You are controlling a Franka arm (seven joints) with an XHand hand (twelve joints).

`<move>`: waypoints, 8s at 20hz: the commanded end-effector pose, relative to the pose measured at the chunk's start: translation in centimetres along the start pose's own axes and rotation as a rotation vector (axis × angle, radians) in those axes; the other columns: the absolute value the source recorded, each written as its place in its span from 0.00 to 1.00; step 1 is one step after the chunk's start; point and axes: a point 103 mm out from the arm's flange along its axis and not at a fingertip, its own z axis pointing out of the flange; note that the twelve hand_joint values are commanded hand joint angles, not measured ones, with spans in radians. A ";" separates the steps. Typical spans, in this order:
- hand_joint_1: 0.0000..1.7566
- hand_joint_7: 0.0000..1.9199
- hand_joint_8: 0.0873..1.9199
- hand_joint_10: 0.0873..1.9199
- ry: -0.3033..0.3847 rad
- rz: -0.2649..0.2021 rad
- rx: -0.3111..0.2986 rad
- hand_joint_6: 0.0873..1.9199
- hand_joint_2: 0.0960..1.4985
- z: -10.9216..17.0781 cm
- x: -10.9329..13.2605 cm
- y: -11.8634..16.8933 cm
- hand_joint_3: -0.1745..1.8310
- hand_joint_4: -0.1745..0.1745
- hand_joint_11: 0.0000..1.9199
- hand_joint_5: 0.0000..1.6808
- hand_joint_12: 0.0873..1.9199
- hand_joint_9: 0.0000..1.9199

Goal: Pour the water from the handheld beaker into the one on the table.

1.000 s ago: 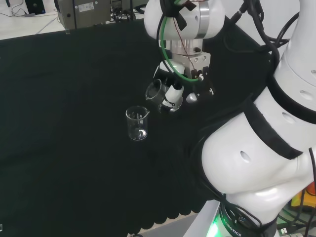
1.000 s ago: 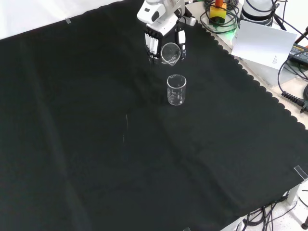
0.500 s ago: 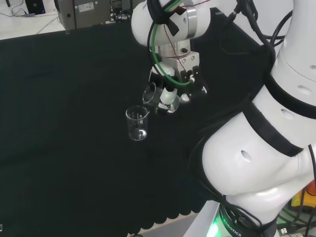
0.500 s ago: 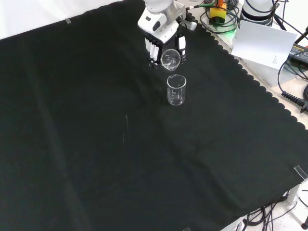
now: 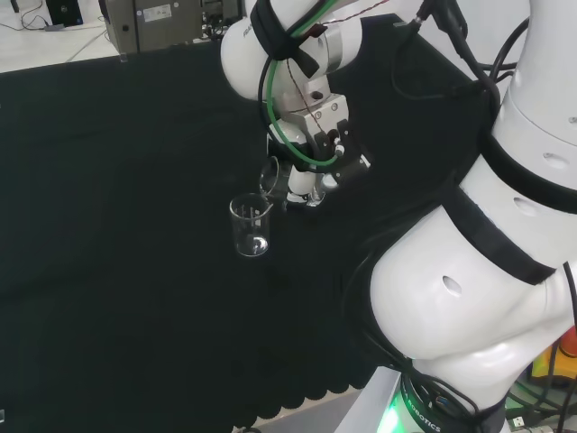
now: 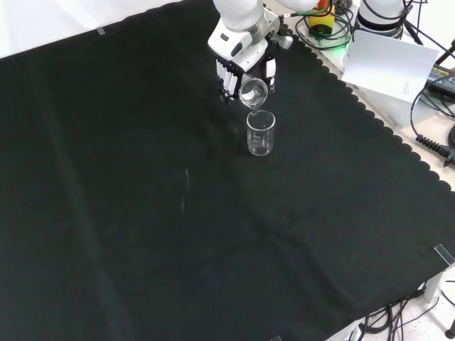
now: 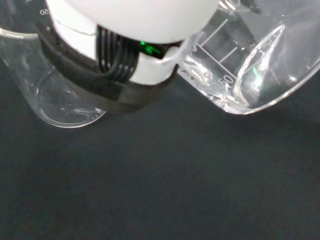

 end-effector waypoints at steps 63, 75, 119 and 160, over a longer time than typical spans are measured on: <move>0.87 0.80 0.00 0.00 -0.320 0.060 0.149 0.11 0.54 -2.9 2.9 0.7 0.13 0.00 0.65 0.82 0.18 0.86; 0.87 0.80 0.00 0.00 -0.371 0.063 0.174 0.11 0.55 -4.0 4.4 0.8 0.13 0.00 0.65 0.82 0.18 0.86; 0.87 0.80 0.00 0.00 -0.584 0.105 0.282 0.11 0.55 -4.5 6.3 1.5 0.12 0.00 0.65 0.82 0.17 0.86; 0.87 0.75 0.09 0.00 0.104 -0.013 -0.049 0.14 0.58 -4.5 -0.9 1.4 0.09 0.00 0.63 0.80 0.22 0.86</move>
